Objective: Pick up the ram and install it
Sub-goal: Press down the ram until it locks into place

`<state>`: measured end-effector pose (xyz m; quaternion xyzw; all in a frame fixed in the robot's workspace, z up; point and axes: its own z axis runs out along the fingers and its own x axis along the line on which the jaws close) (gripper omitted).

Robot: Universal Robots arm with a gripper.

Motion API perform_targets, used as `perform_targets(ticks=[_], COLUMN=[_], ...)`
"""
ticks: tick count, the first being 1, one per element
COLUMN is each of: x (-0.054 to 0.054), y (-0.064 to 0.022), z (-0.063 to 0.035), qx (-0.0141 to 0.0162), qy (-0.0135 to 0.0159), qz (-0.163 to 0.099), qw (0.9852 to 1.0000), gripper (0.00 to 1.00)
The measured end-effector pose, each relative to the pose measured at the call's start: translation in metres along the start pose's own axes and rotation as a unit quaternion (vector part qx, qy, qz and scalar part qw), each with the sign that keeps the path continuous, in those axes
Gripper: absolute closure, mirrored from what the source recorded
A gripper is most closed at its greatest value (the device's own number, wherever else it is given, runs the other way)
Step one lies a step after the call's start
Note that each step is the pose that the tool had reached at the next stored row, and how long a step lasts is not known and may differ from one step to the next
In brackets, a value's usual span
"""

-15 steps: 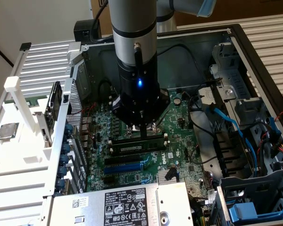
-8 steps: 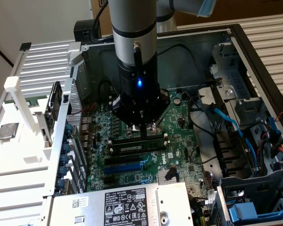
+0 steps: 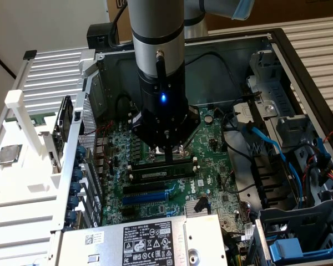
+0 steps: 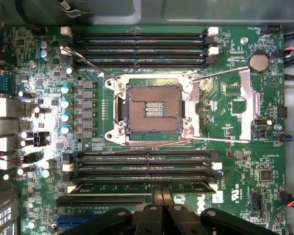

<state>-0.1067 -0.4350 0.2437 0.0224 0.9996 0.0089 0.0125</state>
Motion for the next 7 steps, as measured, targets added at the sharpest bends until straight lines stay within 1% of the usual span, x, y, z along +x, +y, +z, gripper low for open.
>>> perform_targets(ticks=[7], x=[0.0000], y=[0.0000], z=[0.0000], qx=[0.0001], qy=[-0.0001], qz=[0.003], qw=[1.0000], gripper=[0.90])
